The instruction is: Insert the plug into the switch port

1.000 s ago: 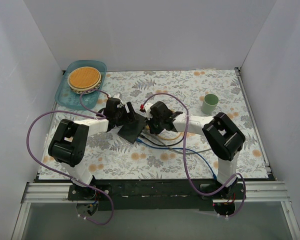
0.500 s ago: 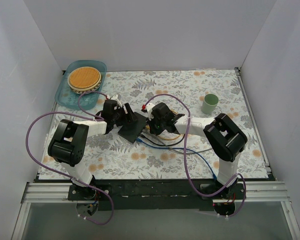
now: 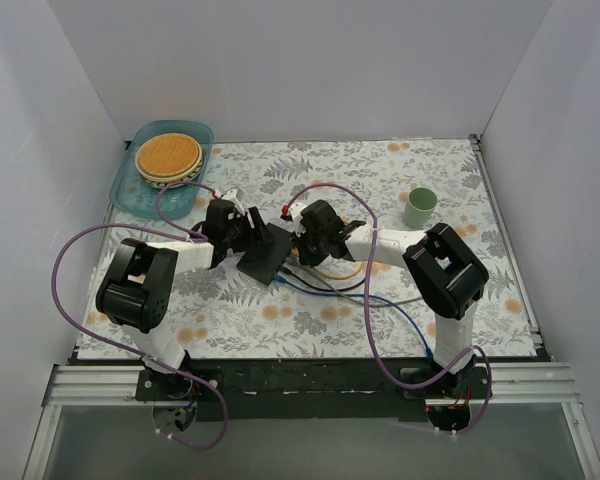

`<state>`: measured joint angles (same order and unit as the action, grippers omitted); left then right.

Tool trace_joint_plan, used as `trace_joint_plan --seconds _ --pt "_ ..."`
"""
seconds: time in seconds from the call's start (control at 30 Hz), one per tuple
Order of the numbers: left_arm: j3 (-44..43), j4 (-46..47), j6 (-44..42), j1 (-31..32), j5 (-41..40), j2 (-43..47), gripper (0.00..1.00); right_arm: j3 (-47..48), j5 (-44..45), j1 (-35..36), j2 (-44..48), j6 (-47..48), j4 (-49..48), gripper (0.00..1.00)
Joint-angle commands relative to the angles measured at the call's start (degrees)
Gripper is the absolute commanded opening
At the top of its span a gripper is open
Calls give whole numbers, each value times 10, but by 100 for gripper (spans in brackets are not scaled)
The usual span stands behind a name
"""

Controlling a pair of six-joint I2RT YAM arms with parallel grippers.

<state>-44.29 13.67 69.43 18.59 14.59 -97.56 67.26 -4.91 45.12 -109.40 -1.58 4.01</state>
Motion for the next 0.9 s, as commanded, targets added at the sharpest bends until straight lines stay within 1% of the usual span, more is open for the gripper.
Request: trace_joint_plan --seconds 0.0,0.13,0.27,0.37,0.6,0.87 --pt "-2 -12 40 80 206 28 55 58 -46 15 -37 -11 -135 1" --pt "-15 -15 29 102 244 27 55 68 -60 15 -42 -11 -140 1" --pt "-28 -14 18 119 258 15 56 61 -85 16 -38 8 -160 1" --pt "-35 -6 21 123 265 11 58 50 -112 20 -30 31 -175 1" --pt "-38 25 32 124 284 24 58 44 -158 26 -26 54 -190 1" --pt "-40 37 16 139 341 24 57 52 -174 28 -31 63 -186 1"
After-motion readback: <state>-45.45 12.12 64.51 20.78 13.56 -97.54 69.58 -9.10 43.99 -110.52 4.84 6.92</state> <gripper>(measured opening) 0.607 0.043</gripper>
